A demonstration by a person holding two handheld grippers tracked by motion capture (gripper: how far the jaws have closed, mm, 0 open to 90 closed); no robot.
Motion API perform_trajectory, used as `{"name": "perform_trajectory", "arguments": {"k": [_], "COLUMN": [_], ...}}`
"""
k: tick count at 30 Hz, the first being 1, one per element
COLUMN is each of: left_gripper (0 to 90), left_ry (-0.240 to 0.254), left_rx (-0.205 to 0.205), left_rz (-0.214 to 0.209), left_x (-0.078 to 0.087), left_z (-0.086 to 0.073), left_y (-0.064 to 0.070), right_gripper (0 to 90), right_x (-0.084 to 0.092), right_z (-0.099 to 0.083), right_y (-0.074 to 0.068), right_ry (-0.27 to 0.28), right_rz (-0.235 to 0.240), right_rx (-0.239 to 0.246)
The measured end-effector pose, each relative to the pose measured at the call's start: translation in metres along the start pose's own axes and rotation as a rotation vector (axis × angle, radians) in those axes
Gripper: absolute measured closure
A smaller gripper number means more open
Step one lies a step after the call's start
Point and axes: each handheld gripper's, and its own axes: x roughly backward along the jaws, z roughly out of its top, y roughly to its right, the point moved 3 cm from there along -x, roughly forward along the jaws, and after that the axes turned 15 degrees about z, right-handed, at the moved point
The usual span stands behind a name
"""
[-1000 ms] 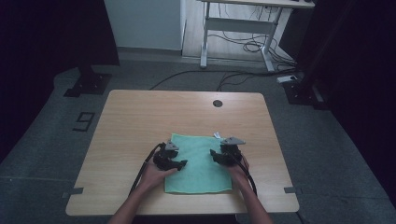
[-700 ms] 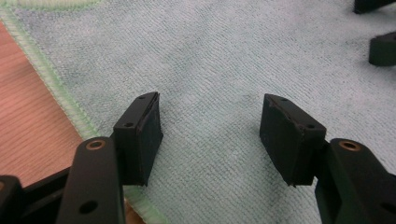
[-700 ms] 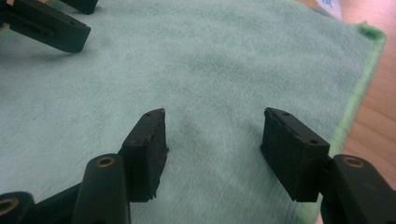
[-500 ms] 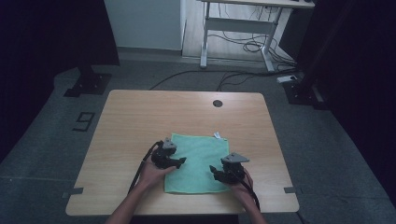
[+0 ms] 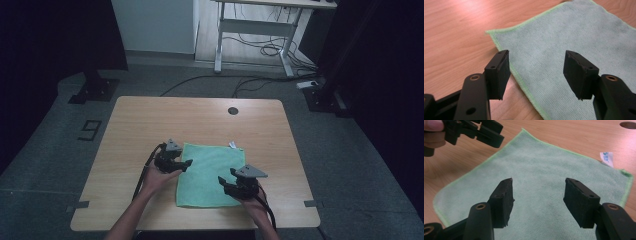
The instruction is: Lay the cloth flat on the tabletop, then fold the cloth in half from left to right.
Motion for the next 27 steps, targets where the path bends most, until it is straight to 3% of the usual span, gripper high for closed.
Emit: {"name": "perform_trajectory", "arguments": {"k": [8,15,27], "left_gripper": [39.3,39.9,41.9], "left_ry": [-0.004,-0.006,-0.014], "left_rx": [0.012,0.024,0.050], "left_rz": [0.018,0.050,0.067], "left_x": [-0.004,-0.007,-0.022], "left_z": [0.007,0.010,0.010], "left_y": [-0.005,-0.015,-0.025], "right_gripper": [40.4,40.7,41.6], "right_x": [-0.004,-0.019,-0.031], "right_z": [0.003,0.002,0.007], "right_y": [-0.015,-0.033,-0.044], "right_ry": [0.007,-0.013,-0.007], "right_rz": [0.030,0.069,0.099], "right_rx": [0.033,0.065,0.084]}}
